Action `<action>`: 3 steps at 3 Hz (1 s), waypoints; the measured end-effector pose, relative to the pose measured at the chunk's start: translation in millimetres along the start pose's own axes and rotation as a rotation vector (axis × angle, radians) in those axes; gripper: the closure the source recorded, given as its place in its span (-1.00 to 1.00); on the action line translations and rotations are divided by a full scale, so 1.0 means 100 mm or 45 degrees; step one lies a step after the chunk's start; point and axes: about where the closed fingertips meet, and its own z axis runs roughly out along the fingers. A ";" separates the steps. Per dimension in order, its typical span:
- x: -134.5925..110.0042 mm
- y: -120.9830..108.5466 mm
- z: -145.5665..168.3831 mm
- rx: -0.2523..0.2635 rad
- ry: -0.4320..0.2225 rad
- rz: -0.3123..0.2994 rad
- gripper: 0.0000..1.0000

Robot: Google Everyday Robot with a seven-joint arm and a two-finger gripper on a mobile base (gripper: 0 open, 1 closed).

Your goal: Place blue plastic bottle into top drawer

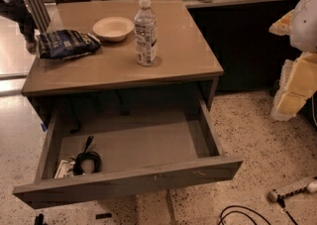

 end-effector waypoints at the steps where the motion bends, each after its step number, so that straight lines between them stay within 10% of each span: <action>1: 0.00 0.00 0.00 0.000 0.000 0.000 -1.00; 3: -0.08 -0.39 0.07 0.080 -0.118 0.068 -1.00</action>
Offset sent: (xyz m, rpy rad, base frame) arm 0.0201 -0.0082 0.0021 0.0515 -0.0413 -0.0382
